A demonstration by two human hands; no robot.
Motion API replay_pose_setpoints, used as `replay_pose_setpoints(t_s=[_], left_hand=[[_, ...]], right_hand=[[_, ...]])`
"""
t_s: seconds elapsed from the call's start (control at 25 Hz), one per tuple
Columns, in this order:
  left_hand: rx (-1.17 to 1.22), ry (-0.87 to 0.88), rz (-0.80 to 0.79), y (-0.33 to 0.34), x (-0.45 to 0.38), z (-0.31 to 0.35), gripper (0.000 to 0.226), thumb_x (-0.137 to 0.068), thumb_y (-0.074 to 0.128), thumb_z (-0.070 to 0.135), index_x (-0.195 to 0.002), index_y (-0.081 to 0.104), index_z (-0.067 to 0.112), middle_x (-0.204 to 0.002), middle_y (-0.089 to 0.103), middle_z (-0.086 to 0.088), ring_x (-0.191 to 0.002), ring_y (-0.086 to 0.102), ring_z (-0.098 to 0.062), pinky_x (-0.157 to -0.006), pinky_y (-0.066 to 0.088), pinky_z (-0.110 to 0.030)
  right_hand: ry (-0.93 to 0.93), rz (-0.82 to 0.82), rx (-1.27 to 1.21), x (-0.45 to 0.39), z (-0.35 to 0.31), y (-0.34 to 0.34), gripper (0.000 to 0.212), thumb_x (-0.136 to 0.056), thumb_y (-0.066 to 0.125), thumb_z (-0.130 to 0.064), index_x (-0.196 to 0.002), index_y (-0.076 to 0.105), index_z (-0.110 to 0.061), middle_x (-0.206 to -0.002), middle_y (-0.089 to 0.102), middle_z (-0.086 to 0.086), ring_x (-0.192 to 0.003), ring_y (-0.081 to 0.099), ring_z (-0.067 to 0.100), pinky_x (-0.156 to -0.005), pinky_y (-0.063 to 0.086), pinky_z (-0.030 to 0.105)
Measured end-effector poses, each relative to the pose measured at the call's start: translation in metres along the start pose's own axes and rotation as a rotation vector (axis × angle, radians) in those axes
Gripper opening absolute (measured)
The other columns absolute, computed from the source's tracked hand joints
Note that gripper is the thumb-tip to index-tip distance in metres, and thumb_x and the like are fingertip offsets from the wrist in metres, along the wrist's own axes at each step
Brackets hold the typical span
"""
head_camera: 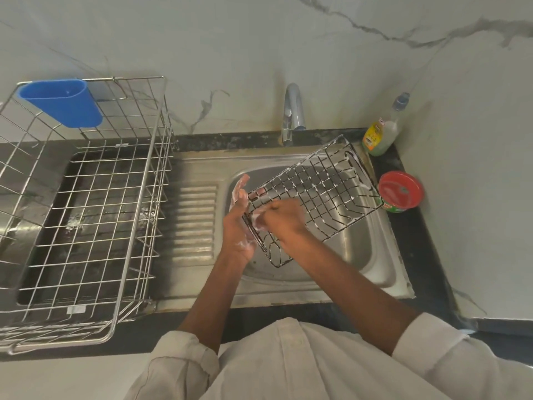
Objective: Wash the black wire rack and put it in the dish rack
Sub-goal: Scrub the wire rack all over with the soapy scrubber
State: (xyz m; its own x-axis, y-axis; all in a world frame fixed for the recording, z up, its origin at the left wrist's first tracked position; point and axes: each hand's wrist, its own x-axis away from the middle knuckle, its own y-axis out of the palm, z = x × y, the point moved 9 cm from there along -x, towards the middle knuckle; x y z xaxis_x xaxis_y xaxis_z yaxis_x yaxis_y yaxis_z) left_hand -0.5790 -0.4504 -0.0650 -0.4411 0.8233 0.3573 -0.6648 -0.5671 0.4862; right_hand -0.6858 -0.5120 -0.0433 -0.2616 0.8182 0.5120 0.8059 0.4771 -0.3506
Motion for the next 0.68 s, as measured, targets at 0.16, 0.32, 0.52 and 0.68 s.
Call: replay_pose_setpoints(t_s=[0.16, 0.32, 0.52, 0.68], left_hand=[[-0.084, 0.004, -0.036, 0.010, 0.003, 0.000, 0.091, -0.080, 0.077, 0.069, -0.158, 0.049, 0.032, -0.114, 0.077, -0.008, -0.087, 0.070, -0.020, -0.073, 0.058, -0.030], [0.015, -0.009, -0.047, 0.007, 0.001, -0.006, 0.099, -0.077, 0.071, 0.073, -0.161, 0.044, 0.029, -0.131, 0.075, -0.011, -0.110, 0.074, -0.028, -0.081, 0.062, -0.039], [0.071, -0.068, -0.003, 0.002, 0.001, -0.016, 0.097, -0.079, 0.069, 0.074, -0.160, 0.048, 0.025, -0.138, 0.067, -0.021, -0.109, 0.075, -0.030, -0.077, 0.063, -0.039], [0.074, -0.070, 0.000, 0.003, -0.001, -0.017, 0.100, -0.077, 0.070, 0.077, -0.158, 0.050, 0.024, -0.135, 0.071, -0.021, -0.114, 0.071, -0.032, -0.091, 0.057, -0.048]], right_hand=[[-0.030, -0.016, -0.391, 0.005, -0.015, -0.007, 0.023, -0.078, 0.072, 0.013, -0.087, 0.076, -0.008, -0.078, 0.075, 0.004, -0.059, 0.066, 0.007, -0.061, 0.057, 0.022], [-0.173, -0.011, 0.063, 0.002, -0.010, -0.012, 0.018, -0.081, 0.079, 0.002, -0.087, 0.079, -0.015, -0.085, 0.076, -0.004, -0.075, 0.073, 0.005, -0.073, 0.062, 0.022], [-0.058, -0.065, -0.127, 0.007, -0.008, -0.012, 0.021, -0.081, 0.077, 0.006, -0.094, 0.079, -0.010, -0.093, 0.078, 0.004, -0.083, 0.075, 0.013, -0.069, 0.060, 0.020], [-0.103, 0.030, -0.129, 0.004, -0.018, -0.008, 0.021, -0.081, 0.080, -0.001, -0.089, 0.080, -0.020, -0.088, 0.079, -0.001, -0.080, 0.075, 0.015, -0.070, 0.064, 0.029]])
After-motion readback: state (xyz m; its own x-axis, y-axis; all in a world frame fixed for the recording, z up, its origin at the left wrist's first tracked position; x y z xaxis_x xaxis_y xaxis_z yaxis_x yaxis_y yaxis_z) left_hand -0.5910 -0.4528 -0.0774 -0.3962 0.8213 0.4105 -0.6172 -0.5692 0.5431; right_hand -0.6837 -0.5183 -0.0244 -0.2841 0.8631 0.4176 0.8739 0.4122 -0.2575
